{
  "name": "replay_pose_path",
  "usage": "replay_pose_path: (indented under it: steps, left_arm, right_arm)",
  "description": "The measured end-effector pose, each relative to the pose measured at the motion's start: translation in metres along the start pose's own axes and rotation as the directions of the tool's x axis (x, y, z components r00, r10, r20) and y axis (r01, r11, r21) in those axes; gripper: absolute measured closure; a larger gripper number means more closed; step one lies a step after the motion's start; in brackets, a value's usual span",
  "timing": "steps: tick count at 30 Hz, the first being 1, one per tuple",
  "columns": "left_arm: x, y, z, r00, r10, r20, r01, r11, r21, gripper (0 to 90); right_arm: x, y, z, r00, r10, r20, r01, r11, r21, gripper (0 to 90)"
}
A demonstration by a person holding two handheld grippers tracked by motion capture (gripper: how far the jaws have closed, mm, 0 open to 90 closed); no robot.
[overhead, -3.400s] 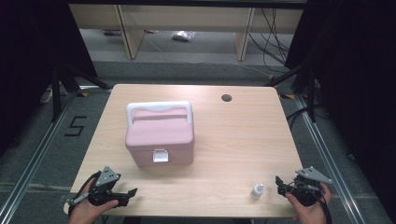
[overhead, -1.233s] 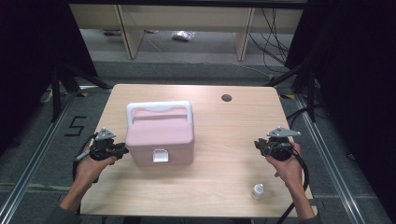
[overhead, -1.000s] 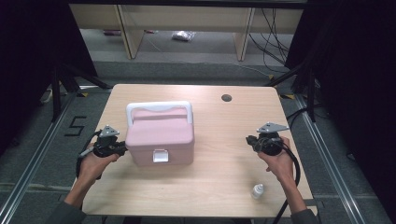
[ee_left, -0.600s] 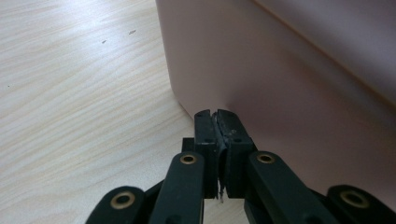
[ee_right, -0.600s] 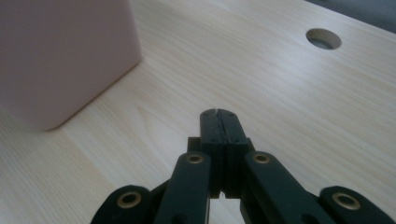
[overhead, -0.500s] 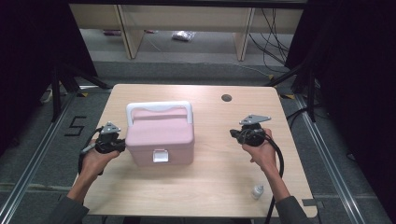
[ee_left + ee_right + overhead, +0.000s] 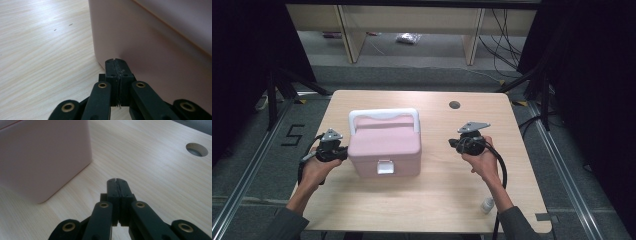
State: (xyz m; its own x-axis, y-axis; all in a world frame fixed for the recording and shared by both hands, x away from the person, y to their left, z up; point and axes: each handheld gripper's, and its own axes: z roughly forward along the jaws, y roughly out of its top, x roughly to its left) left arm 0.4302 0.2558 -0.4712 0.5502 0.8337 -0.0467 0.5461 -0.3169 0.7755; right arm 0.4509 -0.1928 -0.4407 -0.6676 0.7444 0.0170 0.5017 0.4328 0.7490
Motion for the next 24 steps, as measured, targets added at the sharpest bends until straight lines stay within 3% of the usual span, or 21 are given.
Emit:
replay_pose_path:
  steps: [2,5,6,9,11,12,14,19,24]
  left_arm:
    - [-0.005,0.004,0.003,0.9998,0.016,0.010,-0.016,0.9998,0.013,88.5]
    - [-0.009,0.007,0.006,0.9994,0.029,0.017,-0.030,0.9995,0.011,88.5]
    - [-0.013,0.010,0.009,0.9984,0.037,0.042,-0.038,0.9991,0.020,88.6]
    - [-0.019,0.013,0.014,0.9977,0.028,0.062,-0.028,0.9996,0.004,88.5]
    - [-0.025,0.016,0.017,0.9966,0.056,0.061,-0.057,0.9983,0.015,88.6]
    - [-0.028,0.018,0.019,0.9959,0.070,0.057,-0.071,0.9974,0.015,88.6]
    - [-0.036,0.025,0.025,0.9939,0.087,0.068,-0.088,0.9960,0.016,87.5]
    - [-0.046,0.032,0.031,0.9924,0.100,0.072,-0.100,0.9949,0.006,88.1]
    - [-0.053,0.037,0.036,0.9904,0.109,0.086,-0.109,0.9940,-0.003,88.3]
  right_arm:
    - [-0.001,-0.001,-0.002,0.9999,-0.016,-0.001,0.016,1.000,-0.002,90.0]
    - [-0.001,-0.001,-0.004,1.0000,-0.002,0.002,0.002,1.000,0.001,90.0]
    - [-0.002,-0.002,-0.005,0.9999,-0.010,-0.001,0.010,1.000,0.001,90.0]
    - [-0.002,-0.003,-0.005,0.9999,-0.014,-0.001,0.014,1.000,-0.003,90.0]
    - [-0.005,-0.004,-0.006,0.9995,-0.030,-0.001,0.030,1.000,-0.009,90.0]
    - [-0.005,-0.005,-0.008,1.0000,-0.008,0.003,0.008,1.000,0.009,90.0]
    - [-0.007,-0.006,-0.009,0.9995,-0.033,-0.001,0.033,0.999,-0.004,90.0]
    - [-0.005,-0.008,-0.010,1.0000,-0.005,-0.008,0.005,1.000,0.008,90.0]
    - [-0.004,-0.008,-0.007,0.9995,-0.025,-0.018,0.024,1.000,-0.001,90.0]
